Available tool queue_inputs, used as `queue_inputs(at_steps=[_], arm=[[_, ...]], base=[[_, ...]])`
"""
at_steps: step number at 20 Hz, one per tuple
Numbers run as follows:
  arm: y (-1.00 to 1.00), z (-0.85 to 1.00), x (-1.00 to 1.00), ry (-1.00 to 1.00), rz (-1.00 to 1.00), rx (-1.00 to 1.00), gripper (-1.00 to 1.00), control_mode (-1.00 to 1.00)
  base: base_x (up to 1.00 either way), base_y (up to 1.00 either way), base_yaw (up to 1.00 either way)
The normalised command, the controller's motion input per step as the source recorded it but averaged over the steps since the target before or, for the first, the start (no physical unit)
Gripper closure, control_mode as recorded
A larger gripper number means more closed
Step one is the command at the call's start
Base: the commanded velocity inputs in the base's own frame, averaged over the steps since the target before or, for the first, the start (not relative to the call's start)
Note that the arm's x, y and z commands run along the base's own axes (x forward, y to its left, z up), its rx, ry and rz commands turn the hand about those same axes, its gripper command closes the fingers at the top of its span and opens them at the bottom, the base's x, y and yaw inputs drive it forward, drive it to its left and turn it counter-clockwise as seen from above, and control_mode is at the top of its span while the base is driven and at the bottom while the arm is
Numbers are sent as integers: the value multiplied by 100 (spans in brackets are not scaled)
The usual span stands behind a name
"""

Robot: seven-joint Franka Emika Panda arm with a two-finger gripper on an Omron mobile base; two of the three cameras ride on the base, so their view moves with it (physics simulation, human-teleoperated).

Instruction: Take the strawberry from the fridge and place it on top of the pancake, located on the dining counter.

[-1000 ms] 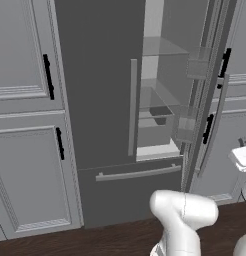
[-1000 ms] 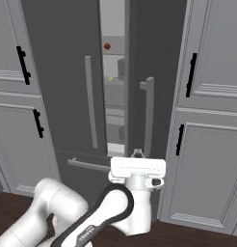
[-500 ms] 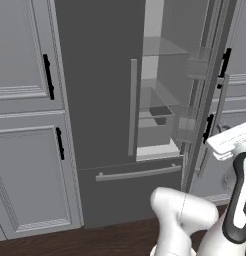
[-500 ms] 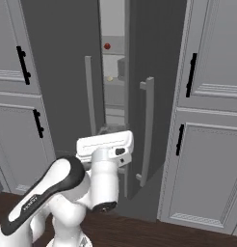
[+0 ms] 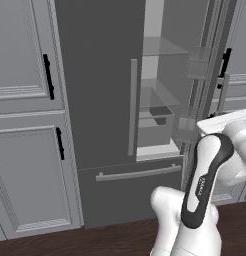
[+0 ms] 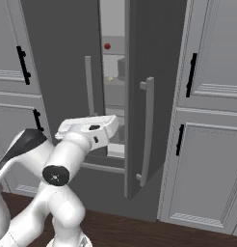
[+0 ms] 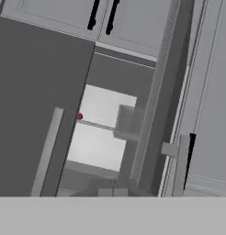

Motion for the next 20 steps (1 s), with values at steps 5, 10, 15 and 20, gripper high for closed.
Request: queue_inputs(at_steps=[5, 10, 15, 20], arm=[[100, 0, 49, 0, -27, 11, 100, -100], [69, -13, 34, -10, -10, 31, 100, -100], [18, -48, 25, -6, -1, 11, 100, -100], [-1, -48, 42, -1, 0, 0, 100, -100]], base=[[0, 0, 0], [0, 0, 0], [0, 0, 0], [0, 0, 0]])
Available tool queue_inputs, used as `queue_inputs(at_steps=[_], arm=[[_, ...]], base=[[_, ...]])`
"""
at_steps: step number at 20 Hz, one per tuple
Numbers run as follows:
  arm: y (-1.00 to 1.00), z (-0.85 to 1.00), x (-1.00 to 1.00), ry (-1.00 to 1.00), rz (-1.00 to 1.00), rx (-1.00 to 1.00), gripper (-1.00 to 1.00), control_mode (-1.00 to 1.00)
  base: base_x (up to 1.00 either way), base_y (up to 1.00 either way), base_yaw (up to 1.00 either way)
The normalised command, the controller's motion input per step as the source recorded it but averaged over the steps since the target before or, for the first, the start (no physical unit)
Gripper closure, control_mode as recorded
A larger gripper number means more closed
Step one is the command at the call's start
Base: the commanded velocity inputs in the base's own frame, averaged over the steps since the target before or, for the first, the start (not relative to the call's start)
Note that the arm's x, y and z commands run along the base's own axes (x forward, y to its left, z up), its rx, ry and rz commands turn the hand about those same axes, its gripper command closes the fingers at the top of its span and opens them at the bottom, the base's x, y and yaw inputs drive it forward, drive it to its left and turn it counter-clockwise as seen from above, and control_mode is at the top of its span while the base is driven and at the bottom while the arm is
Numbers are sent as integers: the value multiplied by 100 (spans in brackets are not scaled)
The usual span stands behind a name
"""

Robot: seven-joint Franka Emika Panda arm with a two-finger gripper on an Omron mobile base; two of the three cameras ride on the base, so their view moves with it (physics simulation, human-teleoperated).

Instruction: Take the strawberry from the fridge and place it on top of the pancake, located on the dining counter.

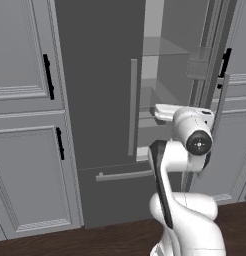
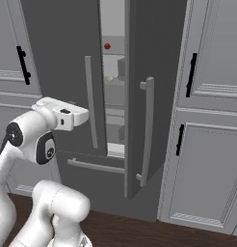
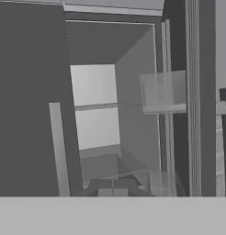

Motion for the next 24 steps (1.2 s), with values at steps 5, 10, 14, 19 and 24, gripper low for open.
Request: queue_inputs(at_steps=[5, 10, 14, 19, 24], arm=[[-9, -32, 61, -1, 0, 0, 100, -100], [-47, -4, 35, 0, -7, 1, 100, -100], [-31, 0, 45, 10, -21, 0, 100, -100], [-1, 0, 68, 9, -14, 0, 100, -100], [-19, -26, 36, 0, -1, 0, 100, -100]], base=[[0, 0, 0], [0, 0, 0], [0, 0, 0], [0, 0, 0], [0, 0, 0]])
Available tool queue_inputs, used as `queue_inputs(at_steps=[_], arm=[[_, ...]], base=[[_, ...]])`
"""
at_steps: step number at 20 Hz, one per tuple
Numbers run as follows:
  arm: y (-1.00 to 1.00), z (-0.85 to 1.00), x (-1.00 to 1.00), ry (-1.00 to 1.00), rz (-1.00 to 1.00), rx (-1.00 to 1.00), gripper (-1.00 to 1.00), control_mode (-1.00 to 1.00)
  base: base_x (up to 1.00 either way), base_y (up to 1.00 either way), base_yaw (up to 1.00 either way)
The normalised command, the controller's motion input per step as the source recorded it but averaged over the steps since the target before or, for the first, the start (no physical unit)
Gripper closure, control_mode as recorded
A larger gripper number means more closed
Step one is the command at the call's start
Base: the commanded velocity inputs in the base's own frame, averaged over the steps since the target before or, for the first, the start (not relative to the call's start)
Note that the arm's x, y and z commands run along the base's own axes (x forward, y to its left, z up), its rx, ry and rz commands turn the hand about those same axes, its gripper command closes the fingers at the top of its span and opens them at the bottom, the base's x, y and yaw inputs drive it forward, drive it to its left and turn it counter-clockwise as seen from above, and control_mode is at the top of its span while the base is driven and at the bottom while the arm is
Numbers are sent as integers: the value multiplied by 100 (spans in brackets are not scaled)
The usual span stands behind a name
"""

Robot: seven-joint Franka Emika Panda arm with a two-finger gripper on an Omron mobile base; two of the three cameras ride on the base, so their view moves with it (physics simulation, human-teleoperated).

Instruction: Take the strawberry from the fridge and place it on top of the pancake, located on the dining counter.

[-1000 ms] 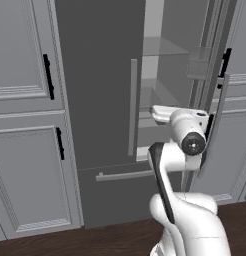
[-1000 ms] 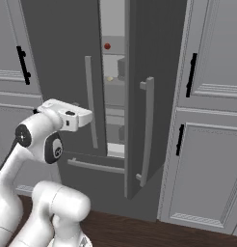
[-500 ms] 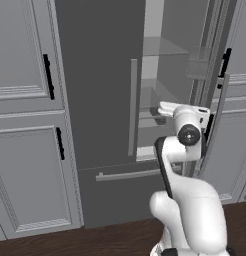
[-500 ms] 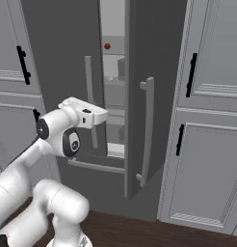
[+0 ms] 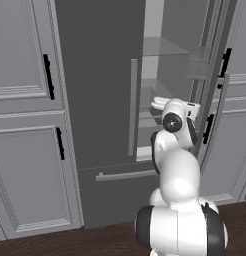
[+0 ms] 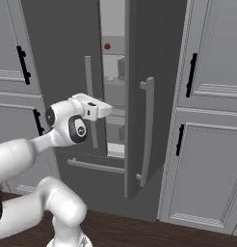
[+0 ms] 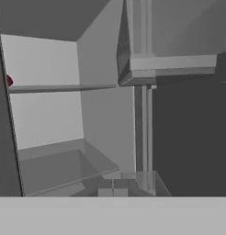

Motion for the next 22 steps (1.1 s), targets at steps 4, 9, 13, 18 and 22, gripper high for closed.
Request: queue_inputs(at_steps=[4, 9, 13, 18, 22], arm=[[-35, -15, 54, 0, 0, 0, 100, -100], [-39, 0, 62, 2, 0, 0, 100, -100], [-51, -2, 40, 0, 0, 0, 100, -100], [-73, 0, 3, 0, 0, 3, 100, -100], [-84, 0, 1, 0, 0, 6, 100, -100]], base=[[0, 0, 0], [0, 0, 0], [0, 0, 0], [0, 0, 0], [0, 0, 0]])
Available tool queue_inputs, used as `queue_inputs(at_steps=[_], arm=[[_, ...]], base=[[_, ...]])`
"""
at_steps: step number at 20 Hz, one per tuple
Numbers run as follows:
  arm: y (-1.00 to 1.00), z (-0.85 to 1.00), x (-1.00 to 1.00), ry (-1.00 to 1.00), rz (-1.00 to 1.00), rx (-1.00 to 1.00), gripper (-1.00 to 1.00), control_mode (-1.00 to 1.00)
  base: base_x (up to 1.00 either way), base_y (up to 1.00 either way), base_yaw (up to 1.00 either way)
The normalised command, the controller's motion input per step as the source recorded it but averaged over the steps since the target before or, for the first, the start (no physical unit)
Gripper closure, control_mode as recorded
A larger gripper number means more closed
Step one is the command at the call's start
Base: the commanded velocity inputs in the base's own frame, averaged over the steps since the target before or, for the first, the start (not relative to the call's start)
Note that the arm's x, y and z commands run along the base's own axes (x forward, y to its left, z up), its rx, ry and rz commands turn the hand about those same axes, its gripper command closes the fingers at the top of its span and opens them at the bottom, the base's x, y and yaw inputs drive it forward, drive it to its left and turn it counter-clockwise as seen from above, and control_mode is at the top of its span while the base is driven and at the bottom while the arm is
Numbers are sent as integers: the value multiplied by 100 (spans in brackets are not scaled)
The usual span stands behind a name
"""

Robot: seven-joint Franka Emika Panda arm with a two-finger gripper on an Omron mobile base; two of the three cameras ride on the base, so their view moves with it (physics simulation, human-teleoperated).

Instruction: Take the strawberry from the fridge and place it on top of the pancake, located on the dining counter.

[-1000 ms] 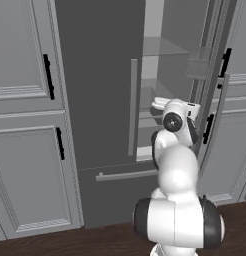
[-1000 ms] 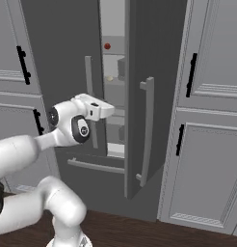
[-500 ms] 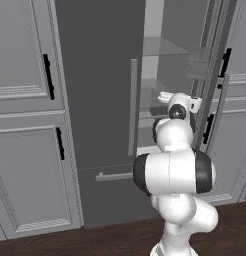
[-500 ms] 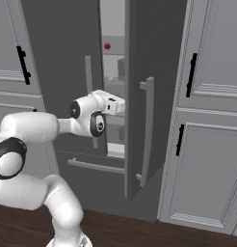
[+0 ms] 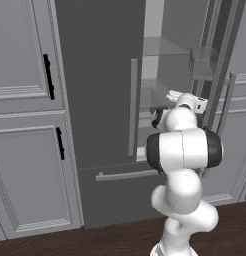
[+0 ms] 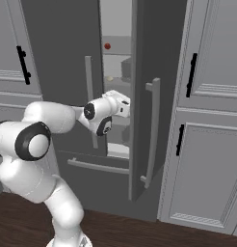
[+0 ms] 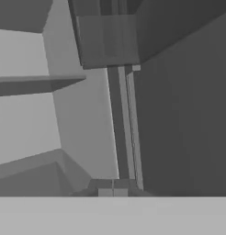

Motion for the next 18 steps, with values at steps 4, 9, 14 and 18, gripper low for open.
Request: queue_inputs(at_steps=[4, 9, 14, 18], arm=[[-100, 0, -3, 0, 0, 13, 100, -100], [-100, 1, -19, 0, -1, 17, 100, -100], [-100, 0, 4, 0, 0, 17, 100, -100], [-100, -6, -2, -8, 0, 15, 100, -100]], base=[[0, 0, 0], [0, 0, 0], [0, 0, 0], [0, 0, 0]])
